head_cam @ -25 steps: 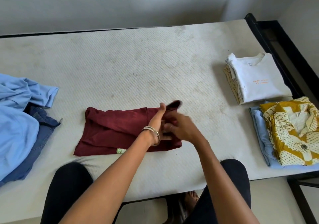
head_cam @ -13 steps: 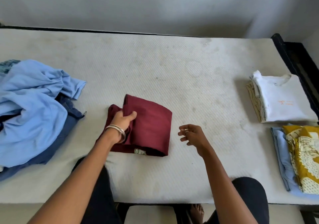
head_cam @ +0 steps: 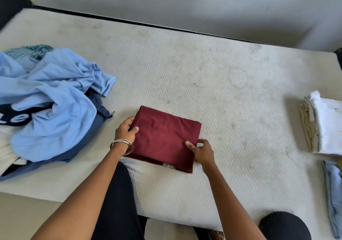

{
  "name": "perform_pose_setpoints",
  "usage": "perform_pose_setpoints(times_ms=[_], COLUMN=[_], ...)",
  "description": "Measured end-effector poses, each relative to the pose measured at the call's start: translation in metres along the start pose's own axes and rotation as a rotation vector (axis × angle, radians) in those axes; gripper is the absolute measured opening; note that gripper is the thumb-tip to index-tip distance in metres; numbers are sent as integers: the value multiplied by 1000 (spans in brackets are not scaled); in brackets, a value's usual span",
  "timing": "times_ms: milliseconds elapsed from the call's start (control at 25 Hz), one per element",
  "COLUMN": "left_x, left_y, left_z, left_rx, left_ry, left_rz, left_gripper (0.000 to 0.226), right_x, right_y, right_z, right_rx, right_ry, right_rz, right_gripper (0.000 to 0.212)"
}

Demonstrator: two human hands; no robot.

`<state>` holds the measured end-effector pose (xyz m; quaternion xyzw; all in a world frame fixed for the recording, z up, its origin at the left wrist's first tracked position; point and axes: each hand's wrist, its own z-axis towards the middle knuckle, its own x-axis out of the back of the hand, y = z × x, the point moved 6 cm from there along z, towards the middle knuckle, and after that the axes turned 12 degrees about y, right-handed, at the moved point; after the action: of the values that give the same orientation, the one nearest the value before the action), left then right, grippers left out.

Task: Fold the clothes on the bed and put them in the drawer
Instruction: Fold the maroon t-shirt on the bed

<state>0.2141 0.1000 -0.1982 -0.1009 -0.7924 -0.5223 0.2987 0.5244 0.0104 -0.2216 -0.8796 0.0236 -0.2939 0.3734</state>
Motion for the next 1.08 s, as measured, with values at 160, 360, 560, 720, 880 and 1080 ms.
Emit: perform_pose_setpoints(times_ms=[160,360,560,720,880,1080], left_x=[3,-39,-65,-75,-86,-113], left_y=[-15,26,31,85,122,57], left_z=[-3,-57,-87,-99,-91,-106], left_rx=[-43,-524,464,785,646,577], left_ry=[98,8,-171,-417,-600,-560], left_rz=[408,591,-214,-1081,-1167,-467], left_gripper=[62,34,48,69,87,78], right_x=[-5,-12,-3,31,56,37], right_y=[1,-16,-115,-200,-184,-31], right_z=[7,-2,-44,-106,-131,-94], right_rx=[-57,-157,235,904,1294,1110], right_ry=[-7,-114,-298,-320,-99,-349], right_rz=[45,194,104,-492,-976,-1185], right_gripper=[48,21,19,27,25,42])
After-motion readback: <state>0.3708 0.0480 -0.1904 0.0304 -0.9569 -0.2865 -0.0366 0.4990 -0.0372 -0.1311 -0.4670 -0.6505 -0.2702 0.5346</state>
